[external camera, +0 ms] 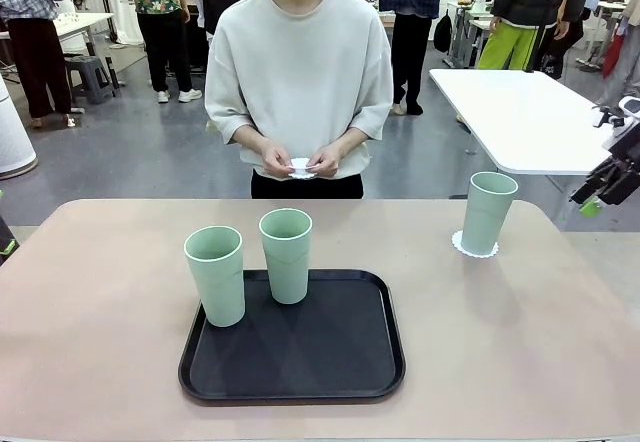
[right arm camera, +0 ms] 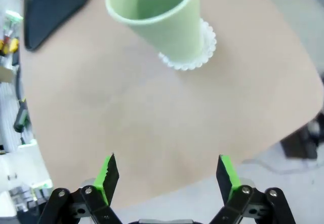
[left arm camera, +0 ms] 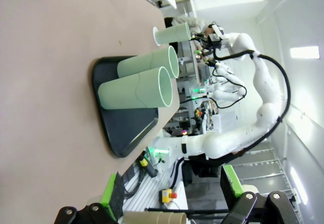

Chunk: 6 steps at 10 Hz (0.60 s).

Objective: Place coasters on the table and set cups on them.
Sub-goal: Pick up one Reusable plastic cup and place it on a coaster set by the human.

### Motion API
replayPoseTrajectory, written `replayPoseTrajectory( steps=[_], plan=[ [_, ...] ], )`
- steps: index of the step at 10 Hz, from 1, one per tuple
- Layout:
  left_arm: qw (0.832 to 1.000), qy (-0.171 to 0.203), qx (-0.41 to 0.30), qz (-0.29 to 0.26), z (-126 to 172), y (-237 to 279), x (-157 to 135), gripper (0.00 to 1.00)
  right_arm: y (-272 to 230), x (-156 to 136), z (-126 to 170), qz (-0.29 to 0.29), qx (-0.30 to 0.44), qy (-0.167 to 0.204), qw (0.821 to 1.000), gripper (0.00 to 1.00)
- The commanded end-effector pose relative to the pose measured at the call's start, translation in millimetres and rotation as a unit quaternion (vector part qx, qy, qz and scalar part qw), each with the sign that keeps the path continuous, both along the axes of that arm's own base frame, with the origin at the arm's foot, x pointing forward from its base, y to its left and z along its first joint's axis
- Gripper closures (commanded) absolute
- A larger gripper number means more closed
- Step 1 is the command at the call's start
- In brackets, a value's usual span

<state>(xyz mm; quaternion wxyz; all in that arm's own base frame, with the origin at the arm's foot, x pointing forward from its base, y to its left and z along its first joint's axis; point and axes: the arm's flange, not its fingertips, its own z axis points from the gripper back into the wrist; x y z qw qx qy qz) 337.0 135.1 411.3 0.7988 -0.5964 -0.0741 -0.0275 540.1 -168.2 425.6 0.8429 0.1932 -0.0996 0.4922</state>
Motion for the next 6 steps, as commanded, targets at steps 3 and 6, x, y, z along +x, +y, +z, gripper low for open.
replayPoseTrajectory(
  steps=[3,6],
  plan=[
    [1.0,-0.007,-0.009,0.002,2,0,-1,0.0,96,-66,65,-0.123,-0.056,-0.064,0.989,0.0],
    [1.0,-0.007,-0.009,0.002,2,0,-1,0.0,149,-103,94,-0.226,-0.079,-0.106,0.965,0.0]
  ],
)
